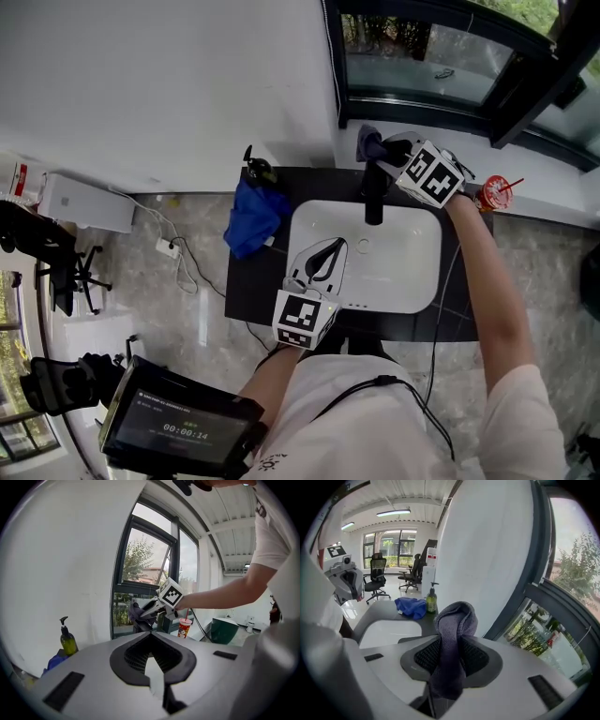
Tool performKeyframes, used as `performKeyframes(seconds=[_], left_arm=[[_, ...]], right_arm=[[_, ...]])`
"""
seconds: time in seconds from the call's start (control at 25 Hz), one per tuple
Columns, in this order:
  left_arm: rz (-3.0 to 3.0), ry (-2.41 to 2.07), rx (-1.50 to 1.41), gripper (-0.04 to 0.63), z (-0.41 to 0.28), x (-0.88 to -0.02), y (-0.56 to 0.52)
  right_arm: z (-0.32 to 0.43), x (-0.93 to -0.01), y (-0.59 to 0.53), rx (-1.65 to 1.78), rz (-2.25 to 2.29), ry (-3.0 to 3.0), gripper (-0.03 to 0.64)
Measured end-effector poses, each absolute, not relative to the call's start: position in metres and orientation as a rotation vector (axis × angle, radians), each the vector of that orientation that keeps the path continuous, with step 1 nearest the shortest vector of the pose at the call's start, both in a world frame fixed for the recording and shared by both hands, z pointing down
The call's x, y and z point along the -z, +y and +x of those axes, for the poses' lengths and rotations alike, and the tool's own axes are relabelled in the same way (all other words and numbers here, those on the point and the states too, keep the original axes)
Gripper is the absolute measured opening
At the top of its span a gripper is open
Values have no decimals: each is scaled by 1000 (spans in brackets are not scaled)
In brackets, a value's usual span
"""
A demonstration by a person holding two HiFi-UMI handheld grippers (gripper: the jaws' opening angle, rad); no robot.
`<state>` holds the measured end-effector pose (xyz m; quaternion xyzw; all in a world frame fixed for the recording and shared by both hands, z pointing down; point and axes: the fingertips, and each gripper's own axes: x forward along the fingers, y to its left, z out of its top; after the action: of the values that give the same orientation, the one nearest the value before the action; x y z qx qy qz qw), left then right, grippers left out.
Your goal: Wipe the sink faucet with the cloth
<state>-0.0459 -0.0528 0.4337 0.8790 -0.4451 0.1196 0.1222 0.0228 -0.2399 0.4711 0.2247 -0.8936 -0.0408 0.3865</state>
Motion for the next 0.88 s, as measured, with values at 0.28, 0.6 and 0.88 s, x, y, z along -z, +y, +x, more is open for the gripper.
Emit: performKeyframes(seconds=[0.28,0.6,0.88], left_arm=[[2566,-1288,-353,-6,-44,-436,-55],[2603,-1227,-358,-6,-27,-437,-55],[2621,-1196,-353,-6,-17,-436,-53]], right_arm=[[19,-478,-206,29,421,-2276,117],[12,-484,-131,-66,122,-2289,117],[14,-467,-91,-192,-2,-2350,117]])
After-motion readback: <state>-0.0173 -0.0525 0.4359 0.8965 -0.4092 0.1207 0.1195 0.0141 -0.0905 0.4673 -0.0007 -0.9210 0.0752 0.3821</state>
